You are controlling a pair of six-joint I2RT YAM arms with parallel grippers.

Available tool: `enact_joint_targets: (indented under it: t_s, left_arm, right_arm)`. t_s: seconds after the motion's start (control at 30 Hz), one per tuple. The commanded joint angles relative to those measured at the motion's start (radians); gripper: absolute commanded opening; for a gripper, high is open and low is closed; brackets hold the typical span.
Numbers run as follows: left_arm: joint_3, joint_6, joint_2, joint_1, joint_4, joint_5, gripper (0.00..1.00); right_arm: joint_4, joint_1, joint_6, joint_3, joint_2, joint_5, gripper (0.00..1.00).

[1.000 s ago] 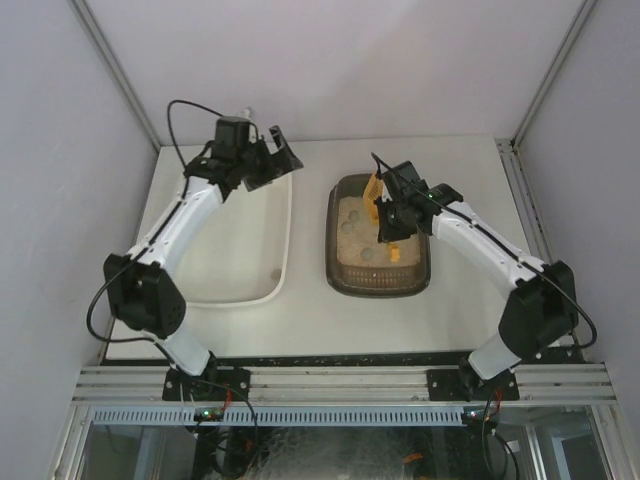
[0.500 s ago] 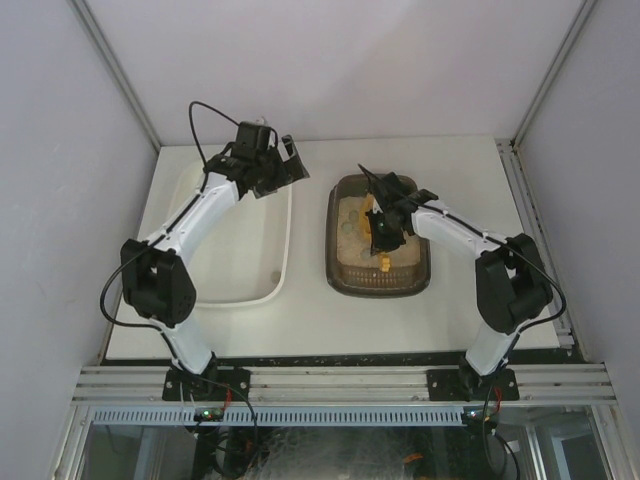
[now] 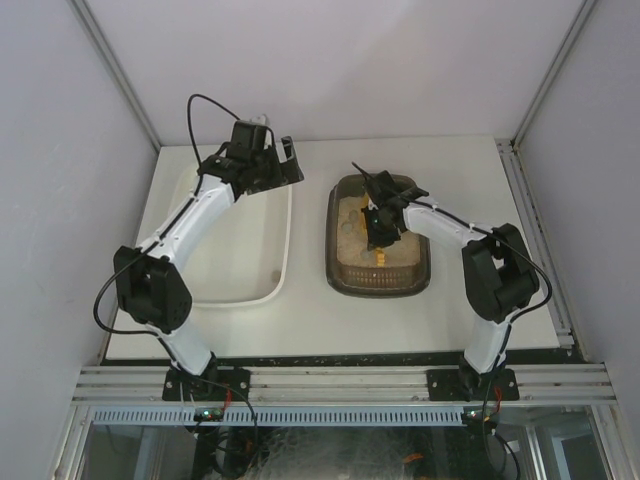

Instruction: Clean the litter box

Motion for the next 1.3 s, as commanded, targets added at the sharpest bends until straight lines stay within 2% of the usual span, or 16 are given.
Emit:
enact_joint_targets:
  t_s: [0.0,0.4,0.7,0.87,1.03,1.13,1.27]
  left_arm:
    - [-0.021,0.048,-0.073,0.001,0.033,-0.004,1.0]
    - [-0.057,0.121,-0.124,0.001,0.009,0.016,1.0]
    - [-0.128,0.274,-0.274,0.001,-0.017,-0.024,1.0]
    - [-0.175,0.277,-0.348,0.001,-0.021,-0.098,1.0]
    - [-0.109,0.292,-0.38,0.001,-0.157,-0.148,1.0]
    - [-0.073,0.348,-0.393,0.001,-0.23,-0.183,1.0]
    - [-0.082,0.416,-0.444,0.001,-0.269,-0.208,1.0]
  right_arm:
    - [0.06,0.004,0.025,0.055,0.027,-0.084,0.0]
    - [0.24,-0.067,0.13,-0.007,0.039,-0.354,0.0]
    - [0.191,-0.111,0.11,-0.104,-0.117,-0.328,0.0]
    - [0.155,-0.124,0.094,-0.167,-0.216,-0.321,0.0]
    - [0.199,-0.139,0.099,-0.264,-0.313,-0.345,0.0]
    - [0.342,-0.164,0.13,-0.387,-0.399,-0.461,0.0]
    - [0.68,-0.223,0.259,-0.61,-0.55,-0.597,0.0]
